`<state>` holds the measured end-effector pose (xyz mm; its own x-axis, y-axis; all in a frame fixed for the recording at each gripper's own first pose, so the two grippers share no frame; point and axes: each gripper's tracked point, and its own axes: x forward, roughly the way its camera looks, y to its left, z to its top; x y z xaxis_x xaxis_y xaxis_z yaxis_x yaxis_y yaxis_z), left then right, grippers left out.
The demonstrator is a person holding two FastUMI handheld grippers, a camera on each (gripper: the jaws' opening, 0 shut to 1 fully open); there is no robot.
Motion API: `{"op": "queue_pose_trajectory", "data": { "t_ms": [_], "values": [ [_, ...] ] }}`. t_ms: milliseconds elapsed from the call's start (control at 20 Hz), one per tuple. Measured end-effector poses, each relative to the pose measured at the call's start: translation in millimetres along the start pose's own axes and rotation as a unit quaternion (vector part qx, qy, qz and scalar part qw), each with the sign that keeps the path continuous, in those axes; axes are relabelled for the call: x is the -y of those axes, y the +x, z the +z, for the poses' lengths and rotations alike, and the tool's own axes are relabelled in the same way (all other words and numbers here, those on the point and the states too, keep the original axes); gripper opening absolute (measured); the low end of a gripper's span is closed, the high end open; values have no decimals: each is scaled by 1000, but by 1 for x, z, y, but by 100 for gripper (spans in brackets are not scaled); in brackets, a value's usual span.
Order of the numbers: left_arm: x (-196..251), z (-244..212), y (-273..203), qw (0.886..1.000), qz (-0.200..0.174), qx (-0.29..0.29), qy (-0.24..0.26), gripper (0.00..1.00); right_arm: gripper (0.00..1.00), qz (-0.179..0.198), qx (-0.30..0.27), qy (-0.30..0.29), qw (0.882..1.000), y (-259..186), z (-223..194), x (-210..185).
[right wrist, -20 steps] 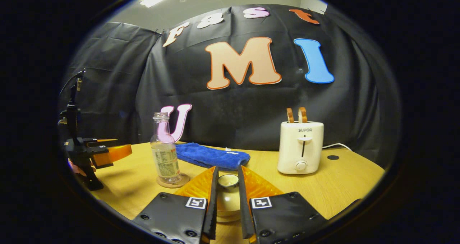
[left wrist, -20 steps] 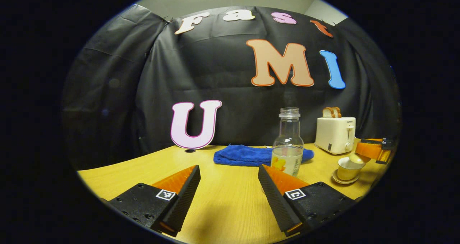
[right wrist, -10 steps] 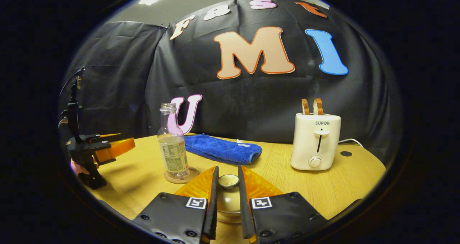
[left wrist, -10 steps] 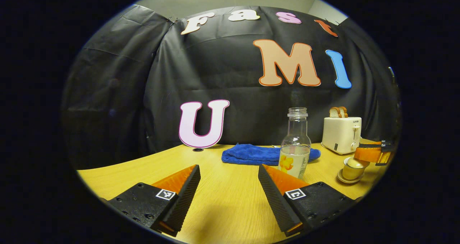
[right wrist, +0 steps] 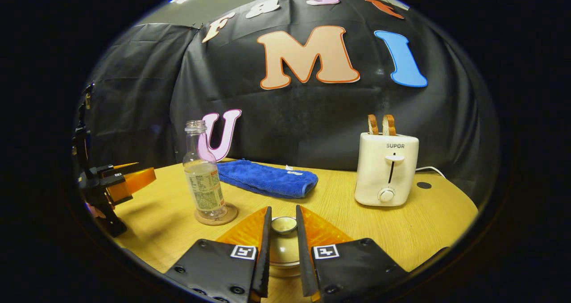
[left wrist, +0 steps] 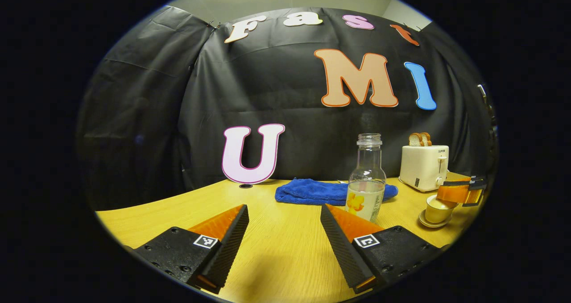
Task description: Open the teacup lid with one hand, grasp the water bottle and pour water into the teacup with the other hand; after pouring, place the water bottle on the coaster and then close the teacup lid.
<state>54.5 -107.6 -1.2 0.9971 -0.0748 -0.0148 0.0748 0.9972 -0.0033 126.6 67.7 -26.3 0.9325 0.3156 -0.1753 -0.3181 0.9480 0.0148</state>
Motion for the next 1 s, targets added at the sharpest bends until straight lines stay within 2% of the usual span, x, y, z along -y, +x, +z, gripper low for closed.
{"op": "queue_pose_trajectory", "data": {
  "t_ms": [50,350,550,650,750,800,850,1000],
  "values": [
    [0,0,0,1000,0,0,0,94,31,-1,-1,1,1000,-1,0,0],
    [1,0,0,1000,1,0,0,94,37,-1,-2,2,1000,-1,-1,1],
    [1,0,-1,1000,1,1,0,94,73,0,7,5,1000,-4,2,2],
    [1,0,-1,1000,1,1,0,94,80,-1,17,5,1000,-7,5,2],
    [2,0,-1,1000,-1,0,0,94,80,-4,21,3,1000,-10,5,2],
    [2,0,-1,1000,-1,0,0,94,77,-7,23,2,1000,-11,5,3],
    [2,0,-1,1000,-1,0,0,94,81,-10,28,2,1000,-15,6,3],
    [2,1,-2,1000,-1,1,0,94,81,-19,52,5,998,-29,13,6]
  ]
}}
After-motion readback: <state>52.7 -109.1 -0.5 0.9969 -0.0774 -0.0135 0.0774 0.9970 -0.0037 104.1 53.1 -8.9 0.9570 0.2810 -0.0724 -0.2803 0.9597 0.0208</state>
